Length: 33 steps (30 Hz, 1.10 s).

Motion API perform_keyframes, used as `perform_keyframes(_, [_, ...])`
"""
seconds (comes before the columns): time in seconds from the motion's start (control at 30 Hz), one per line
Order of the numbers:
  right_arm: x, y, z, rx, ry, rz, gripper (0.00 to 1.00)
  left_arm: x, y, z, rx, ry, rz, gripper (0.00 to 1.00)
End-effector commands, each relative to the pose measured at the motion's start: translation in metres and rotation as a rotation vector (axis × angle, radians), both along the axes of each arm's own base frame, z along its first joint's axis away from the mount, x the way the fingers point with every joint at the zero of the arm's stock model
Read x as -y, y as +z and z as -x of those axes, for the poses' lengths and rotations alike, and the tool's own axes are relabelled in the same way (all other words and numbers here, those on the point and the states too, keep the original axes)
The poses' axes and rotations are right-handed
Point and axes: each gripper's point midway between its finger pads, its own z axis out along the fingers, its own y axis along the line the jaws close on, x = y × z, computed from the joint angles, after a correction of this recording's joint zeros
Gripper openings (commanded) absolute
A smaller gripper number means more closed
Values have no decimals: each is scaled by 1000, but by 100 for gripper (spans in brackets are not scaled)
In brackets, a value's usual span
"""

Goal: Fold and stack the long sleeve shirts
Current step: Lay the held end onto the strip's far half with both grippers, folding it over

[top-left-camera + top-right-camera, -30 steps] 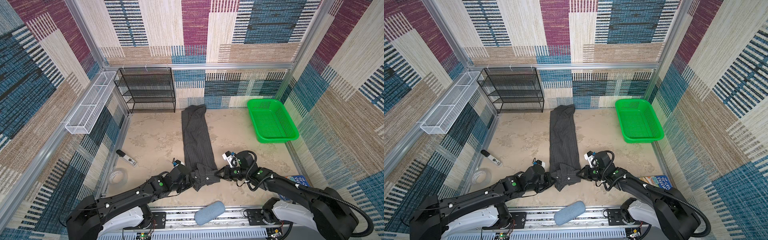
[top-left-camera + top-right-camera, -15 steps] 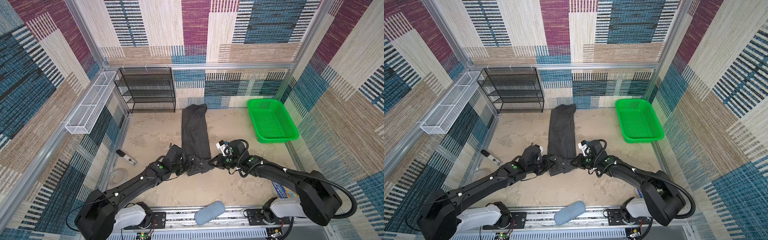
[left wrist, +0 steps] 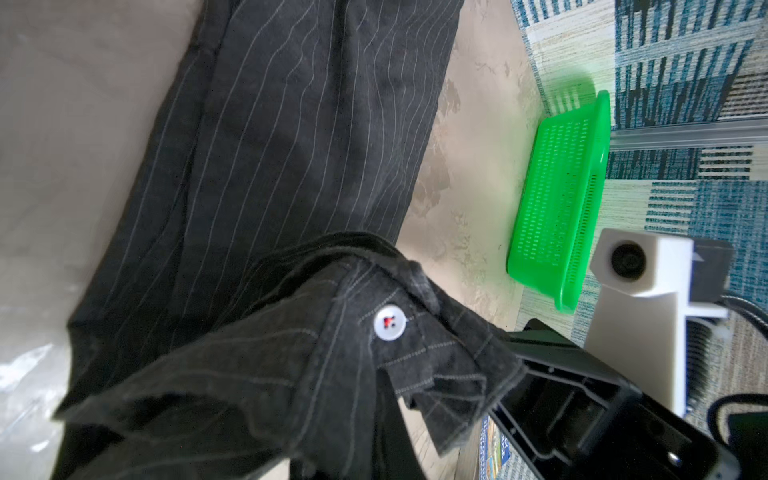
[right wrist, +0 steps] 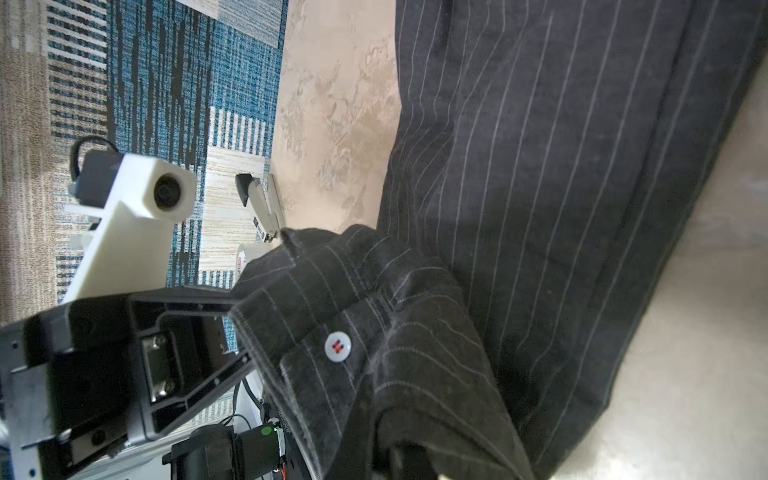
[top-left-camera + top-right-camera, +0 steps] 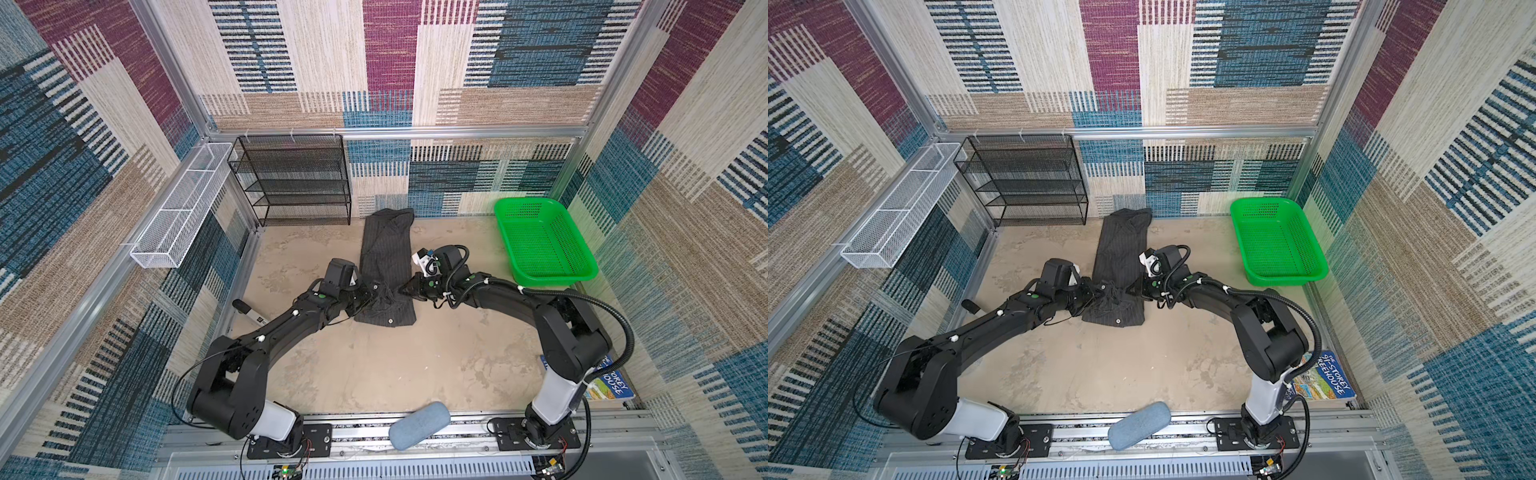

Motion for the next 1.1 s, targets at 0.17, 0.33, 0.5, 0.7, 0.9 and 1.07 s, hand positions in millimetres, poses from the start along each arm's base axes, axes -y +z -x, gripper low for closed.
perform_keyframes(0.17, [-2,-5,-36,7,4,-17,7,2,5,-50,47,-28,18,0])
perform_keyframes(0.33, [-8,-12,-51,-2,14,-26,7,3,-4,-67,35,-28,23,0])
perform_keyframes(0.5, [-9,-19,-63,-8,8,-22,8,-1,-11,-78,35,-11,11,0])
perform_keyframes(0.7, [-8,-24,-73,-17,-7,-21,11,-5,-16,-93,37,-2,-4,0])
perform_keyframes(0.9, [-6,-29,-83,-24,-24,-24,14,-7,-18,-111,47,4,-9,1])
perform_keyframes(1.07, [-8,-28,-94,-15,-31,-30,30,-5,-19,-124,49,0,-4,19])
